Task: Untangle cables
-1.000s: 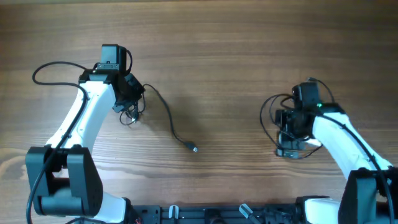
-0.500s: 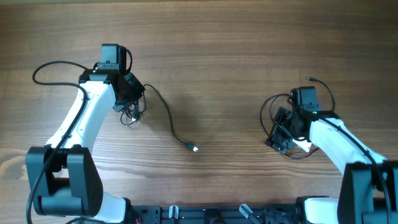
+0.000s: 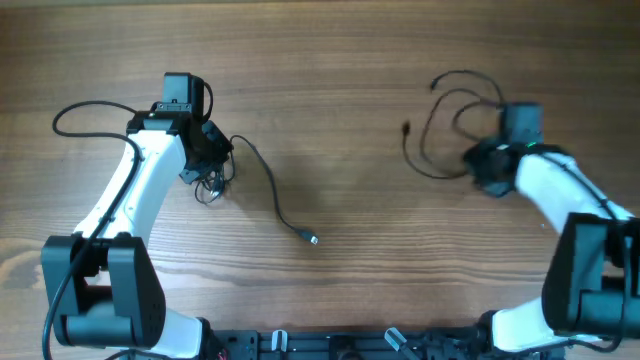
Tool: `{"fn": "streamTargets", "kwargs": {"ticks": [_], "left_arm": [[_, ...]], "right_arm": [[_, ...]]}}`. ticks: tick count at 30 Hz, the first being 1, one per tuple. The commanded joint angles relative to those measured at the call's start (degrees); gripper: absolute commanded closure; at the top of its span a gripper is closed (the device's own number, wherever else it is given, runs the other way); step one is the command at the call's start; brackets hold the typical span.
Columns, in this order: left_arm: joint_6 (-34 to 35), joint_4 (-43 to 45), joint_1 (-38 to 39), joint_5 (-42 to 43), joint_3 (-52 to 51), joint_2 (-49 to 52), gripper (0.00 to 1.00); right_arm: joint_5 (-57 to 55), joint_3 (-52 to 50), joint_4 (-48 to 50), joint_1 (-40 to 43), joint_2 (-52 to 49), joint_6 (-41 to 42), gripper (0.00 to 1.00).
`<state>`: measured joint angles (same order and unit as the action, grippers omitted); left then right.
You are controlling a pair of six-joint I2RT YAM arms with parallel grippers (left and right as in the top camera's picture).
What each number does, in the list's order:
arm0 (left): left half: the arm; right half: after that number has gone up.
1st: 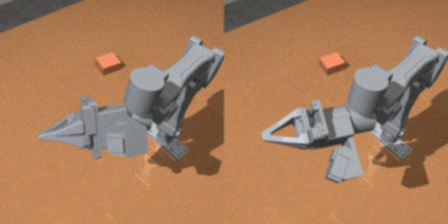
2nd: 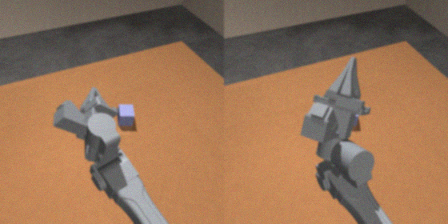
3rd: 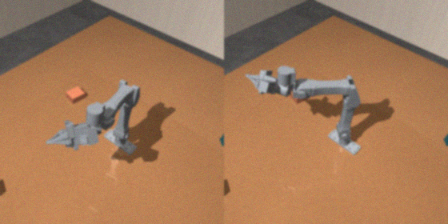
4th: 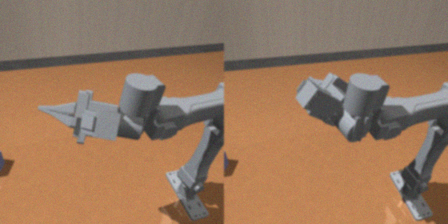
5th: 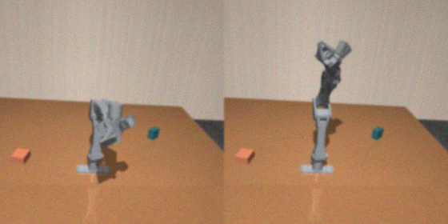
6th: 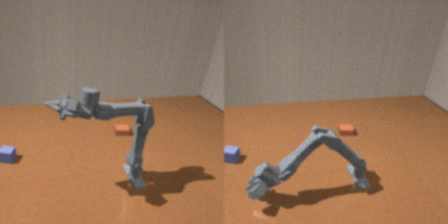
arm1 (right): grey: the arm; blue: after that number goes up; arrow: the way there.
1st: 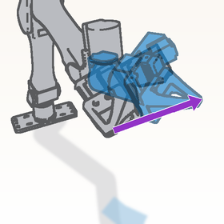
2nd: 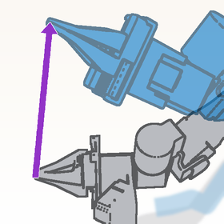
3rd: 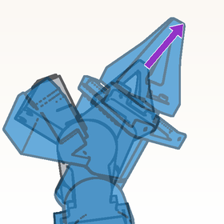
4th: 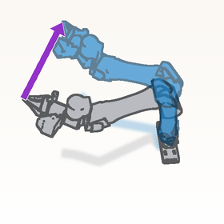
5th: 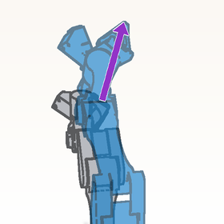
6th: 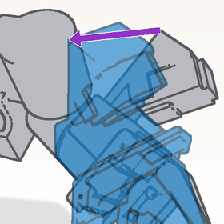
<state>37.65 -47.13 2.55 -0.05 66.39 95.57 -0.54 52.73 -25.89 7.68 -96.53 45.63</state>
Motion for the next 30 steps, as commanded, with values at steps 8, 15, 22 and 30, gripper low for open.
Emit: {"fn": "streamTargets", "kwargs": {"ticks": [8,15,22,30], "left_arm": [[0.6,0.0,0.3,1.0,0.2,0.1,0.80],[0.6,0.0,0.3,5.9,0.2,0.1,0.81],[0.6,0.2,0.3,5.8,0.2,0.1,0.83],[0.6,0.2,0.3,5.9,0.2,0.1,0.83]], "right_arm": [[-10.2,15.1,3.6,32.8,-0.1,-39.6,0.95],[-7.8,15.1,23.9,49.8,-1.8,-44.0,0.96],[-1.5,15.1,20.3,47.4,-12.4,-43.3,0.91],[-8.7,15.1,22.1,47.1,-13.5,-30.6,0.09]]}}
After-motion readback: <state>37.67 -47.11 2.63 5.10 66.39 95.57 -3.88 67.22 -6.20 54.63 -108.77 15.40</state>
